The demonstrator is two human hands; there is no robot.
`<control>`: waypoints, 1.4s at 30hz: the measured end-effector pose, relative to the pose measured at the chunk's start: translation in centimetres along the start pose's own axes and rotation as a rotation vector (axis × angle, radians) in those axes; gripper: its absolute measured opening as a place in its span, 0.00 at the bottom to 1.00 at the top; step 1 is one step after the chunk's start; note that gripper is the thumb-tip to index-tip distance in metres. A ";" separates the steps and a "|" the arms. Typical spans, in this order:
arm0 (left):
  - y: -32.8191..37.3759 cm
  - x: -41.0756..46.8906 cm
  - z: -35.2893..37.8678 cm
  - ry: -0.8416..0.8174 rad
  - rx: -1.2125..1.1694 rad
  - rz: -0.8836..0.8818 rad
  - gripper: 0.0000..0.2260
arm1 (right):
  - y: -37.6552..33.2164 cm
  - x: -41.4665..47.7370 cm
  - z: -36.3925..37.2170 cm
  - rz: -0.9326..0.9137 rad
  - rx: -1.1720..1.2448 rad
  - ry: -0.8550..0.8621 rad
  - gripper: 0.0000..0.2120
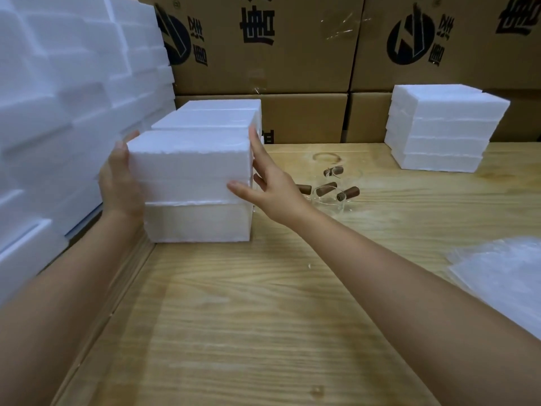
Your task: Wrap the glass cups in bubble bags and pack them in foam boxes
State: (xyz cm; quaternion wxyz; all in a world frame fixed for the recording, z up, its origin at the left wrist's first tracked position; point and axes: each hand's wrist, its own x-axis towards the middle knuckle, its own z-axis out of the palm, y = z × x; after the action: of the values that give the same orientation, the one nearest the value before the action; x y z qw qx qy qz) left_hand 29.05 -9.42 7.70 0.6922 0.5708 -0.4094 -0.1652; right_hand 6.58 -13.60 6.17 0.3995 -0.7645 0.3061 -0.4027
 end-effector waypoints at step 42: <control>-3.3 -15.5 21.2 -0.385 0.354 -0.101 0.36 | 6.2 -14.9 -11.0 0.381 0.041 0.650 0.11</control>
State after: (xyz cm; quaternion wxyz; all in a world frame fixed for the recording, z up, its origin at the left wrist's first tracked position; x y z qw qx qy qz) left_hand 4.34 -13.53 -0.88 0.4819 0.6608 -0.5271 -0.2308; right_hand -11.10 -8.93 -0.71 0.3644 -0.5183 0.5455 -0.5486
